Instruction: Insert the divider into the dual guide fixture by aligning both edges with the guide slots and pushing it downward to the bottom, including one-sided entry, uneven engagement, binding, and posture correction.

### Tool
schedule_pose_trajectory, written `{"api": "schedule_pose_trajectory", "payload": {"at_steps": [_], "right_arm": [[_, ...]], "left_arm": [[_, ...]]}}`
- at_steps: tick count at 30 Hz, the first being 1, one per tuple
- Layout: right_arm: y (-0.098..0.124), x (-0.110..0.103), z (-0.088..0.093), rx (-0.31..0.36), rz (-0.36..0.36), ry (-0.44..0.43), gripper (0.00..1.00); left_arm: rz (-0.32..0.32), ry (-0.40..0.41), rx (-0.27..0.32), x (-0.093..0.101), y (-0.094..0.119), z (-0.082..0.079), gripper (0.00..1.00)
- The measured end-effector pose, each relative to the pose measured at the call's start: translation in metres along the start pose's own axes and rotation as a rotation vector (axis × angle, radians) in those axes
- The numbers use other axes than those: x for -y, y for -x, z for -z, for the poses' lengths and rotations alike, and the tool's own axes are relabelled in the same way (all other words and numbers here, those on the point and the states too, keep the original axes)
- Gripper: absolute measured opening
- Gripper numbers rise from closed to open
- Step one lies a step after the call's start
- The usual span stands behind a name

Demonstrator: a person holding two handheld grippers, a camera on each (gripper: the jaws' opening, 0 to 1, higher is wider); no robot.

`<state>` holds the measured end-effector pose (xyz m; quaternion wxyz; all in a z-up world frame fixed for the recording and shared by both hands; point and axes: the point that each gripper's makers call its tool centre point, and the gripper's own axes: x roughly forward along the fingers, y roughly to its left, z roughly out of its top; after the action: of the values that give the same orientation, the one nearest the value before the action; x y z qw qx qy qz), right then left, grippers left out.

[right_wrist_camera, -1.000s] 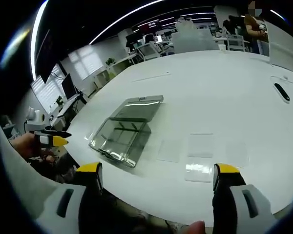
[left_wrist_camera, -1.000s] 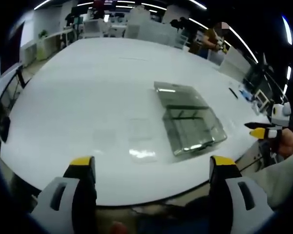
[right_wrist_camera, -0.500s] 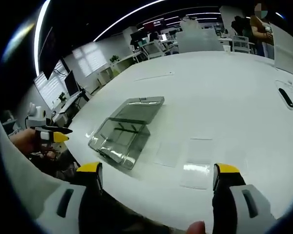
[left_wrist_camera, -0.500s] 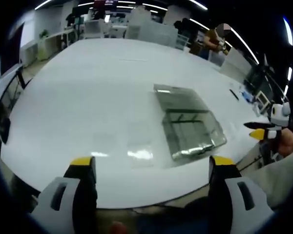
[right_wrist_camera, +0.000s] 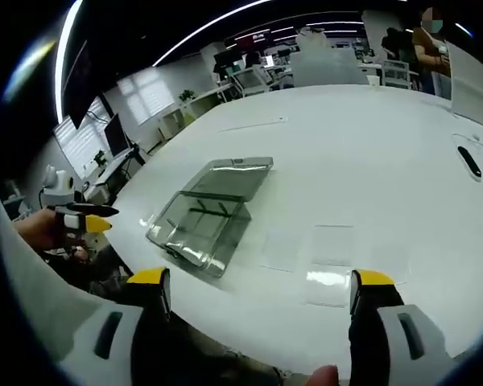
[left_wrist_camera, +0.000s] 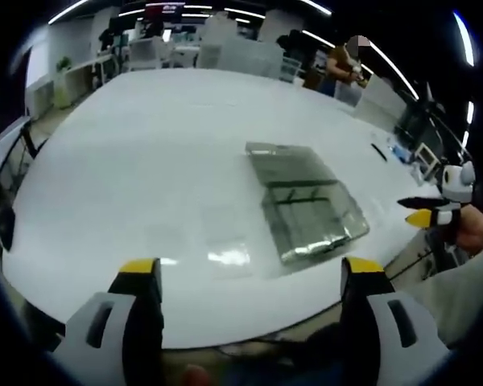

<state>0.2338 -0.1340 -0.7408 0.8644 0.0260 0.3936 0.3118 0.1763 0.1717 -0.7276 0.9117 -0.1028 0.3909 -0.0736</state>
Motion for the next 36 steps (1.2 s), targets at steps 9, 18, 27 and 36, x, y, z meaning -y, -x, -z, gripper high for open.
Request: {"api": "schedule_pose_trajectory", "payload": {"at_steps": [9,18,27,36], "right_arm": [[-0.001,-0.009,-0.004,0.008,0.046,-0.004,0.91],[0.001,0.000,-0.005,0.000,0.080,-0.009,0.89],[-0.003,0.019,-0.008,-0.014,0.071,-0.029,0.85],[-0.014,0.029,-0.006,-0.032,0.078,-0.038,0.81]], "left_arm": [[0.094,-0.033,0.009,0.006,-0.001,-0.005,0.89],[0.120,-0.083,0.008,0.001,-0.001,-0.011,0.89],[0.090,-0.025,-0.005,0.007,-0.009,0.002,0.88],[0.090,-0.038,-0.013,0.011,-0.012,0.000,0.87]]}}
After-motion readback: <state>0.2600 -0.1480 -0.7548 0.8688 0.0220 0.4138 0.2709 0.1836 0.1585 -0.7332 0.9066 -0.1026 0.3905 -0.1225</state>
